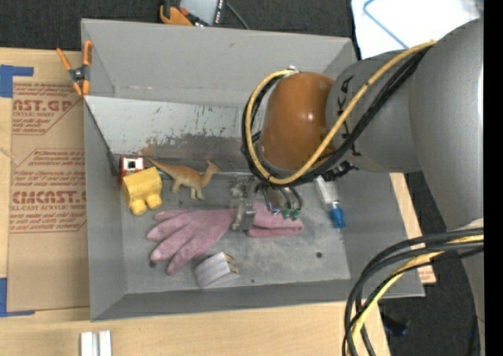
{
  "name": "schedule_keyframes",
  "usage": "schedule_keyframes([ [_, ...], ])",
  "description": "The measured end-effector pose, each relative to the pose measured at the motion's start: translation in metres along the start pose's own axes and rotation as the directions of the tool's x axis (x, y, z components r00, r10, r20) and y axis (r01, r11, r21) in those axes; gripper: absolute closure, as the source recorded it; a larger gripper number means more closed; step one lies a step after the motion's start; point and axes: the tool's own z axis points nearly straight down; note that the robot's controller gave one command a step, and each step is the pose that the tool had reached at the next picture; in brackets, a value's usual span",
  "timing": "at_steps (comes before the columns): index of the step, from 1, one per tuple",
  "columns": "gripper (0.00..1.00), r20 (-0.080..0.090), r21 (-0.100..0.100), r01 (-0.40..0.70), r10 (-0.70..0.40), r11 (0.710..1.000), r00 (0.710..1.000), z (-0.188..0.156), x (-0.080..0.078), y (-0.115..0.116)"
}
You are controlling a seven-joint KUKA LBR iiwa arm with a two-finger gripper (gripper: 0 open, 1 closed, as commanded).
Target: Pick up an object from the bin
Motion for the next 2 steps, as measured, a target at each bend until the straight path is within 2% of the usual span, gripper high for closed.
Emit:
schedule_keyframes([
  [1,1.00,-0.006,0.000,0.000,0.000,1.000,1.000,-0.023,0.001,0.000],
  [2,1.00,-0.001,0.000,0.000,0.000,1.000,1.000,-0.051,0.000,0.000],
])
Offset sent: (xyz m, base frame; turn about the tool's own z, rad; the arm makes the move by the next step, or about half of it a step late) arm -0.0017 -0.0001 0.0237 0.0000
